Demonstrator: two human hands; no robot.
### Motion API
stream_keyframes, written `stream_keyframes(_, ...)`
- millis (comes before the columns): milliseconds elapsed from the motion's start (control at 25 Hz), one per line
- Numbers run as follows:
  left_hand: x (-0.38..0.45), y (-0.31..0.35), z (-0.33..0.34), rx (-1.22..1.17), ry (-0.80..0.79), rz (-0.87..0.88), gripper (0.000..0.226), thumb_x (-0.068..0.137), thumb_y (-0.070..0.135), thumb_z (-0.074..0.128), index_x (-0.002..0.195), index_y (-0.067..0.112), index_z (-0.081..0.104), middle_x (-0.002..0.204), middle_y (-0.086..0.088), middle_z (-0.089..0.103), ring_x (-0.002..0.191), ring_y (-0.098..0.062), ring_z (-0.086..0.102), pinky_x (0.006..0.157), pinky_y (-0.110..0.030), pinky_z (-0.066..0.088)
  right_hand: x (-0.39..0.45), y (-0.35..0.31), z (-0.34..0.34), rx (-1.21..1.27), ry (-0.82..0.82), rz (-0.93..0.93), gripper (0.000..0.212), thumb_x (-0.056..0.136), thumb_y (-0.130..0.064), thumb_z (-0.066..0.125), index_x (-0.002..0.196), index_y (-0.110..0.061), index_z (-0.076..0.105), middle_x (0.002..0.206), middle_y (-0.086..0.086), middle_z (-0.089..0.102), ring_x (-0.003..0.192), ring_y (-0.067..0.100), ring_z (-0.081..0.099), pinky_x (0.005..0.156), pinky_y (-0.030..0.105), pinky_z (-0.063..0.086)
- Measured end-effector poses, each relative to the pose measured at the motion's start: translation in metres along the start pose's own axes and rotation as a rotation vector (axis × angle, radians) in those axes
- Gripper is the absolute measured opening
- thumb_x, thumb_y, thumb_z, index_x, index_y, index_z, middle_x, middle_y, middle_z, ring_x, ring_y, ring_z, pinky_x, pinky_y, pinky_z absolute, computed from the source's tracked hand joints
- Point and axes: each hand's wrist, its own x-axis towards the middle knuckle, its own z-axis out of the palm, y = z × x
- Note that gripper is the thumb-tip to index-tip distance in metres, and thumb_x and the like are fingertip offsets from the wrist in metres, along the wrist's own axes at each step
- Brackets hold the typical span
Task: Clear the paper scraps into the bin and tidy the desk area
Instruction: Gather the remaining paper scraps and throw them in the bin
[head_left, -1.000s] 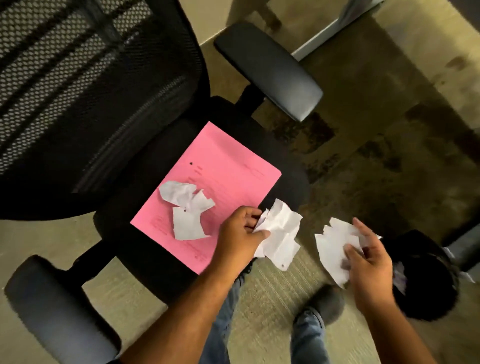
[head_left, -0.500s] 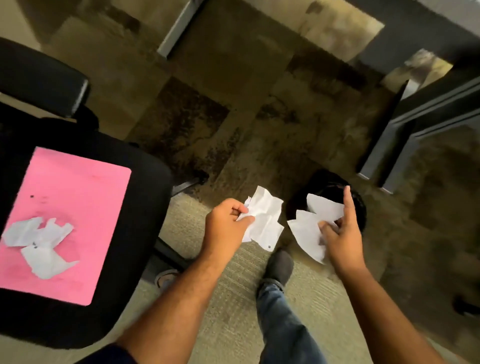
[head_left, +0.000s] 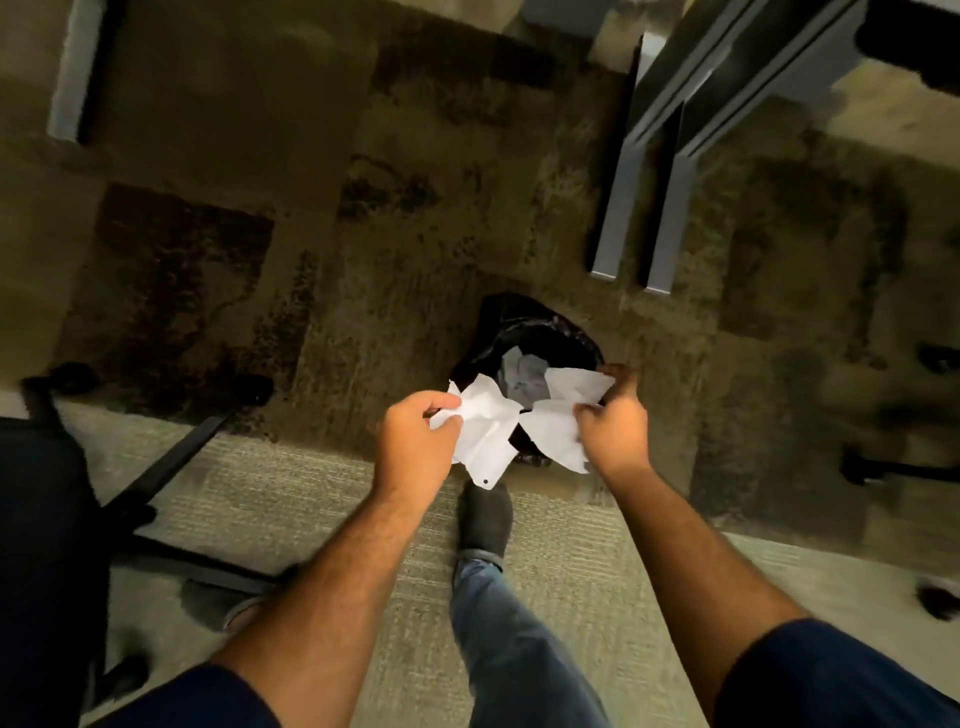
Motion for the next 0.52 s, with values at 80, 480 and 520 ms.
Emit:
stream_keyframes(80, 0.011, -0.002, 0.026, 0.031, -0.024, -0.007, 0.025, 0.087, -0.002, 0.073, 0.098, 0.019, 0.080, 0.098, 0.007, 0.077, 0.093, -0.008, 0.071, 0.068, -0.008, 0.050, 0.025, 0.016, -0.001, 0.017, 0.020, 0.020, 0.049, 0.093, -0.001, 0.057, 0.134, -0.022, 0.041, 0.102, 0.020, 0.069, 0.075, 0.038, 0.072, 0.041, 0.035, 0.054)
stream_keyframes(480, 0.041, -0.014, 0.090, 0.270, 0.008, -0.091, 0.015, 0.089, 0.008, 0.078, 0.094, 0.021, 0.082, 0.086, 0.004, 0.077, 0.047, -0.001, 0.059, 0.045, -0.016, 0.043, 0.095, 0.072, 0.024, -0.117, -0.015, 0.158, 0.026, 0.096, -0.006, 0.062, 0.119, -0.019, 0.061, 0.112, 0.011, 0.069, 0.096, 0.029, 0.065, 0.075, 0.027, 0.042)
stream_keyframes(520, 0.045, -0.014, 0.093, 0.288, 0.009, -0.090, 0.015, 0.090, 0.007, 0.077, 0.095, 0.021, 0.082, 0.079, 0.002, 0.075, 0.038, 0.000, 0.053, 0.037, -0.013, 0.036, 0.100, 0.072, 0.027, -0.133, -0.018, 0.163, 0.026, 0.097, -0.005, 0.061, 0.119, -0.020, 0.062, 0.114, 0.012, 0.070, 0.096, 0.029, 0.065, 0.075, 0.028, 0.043)
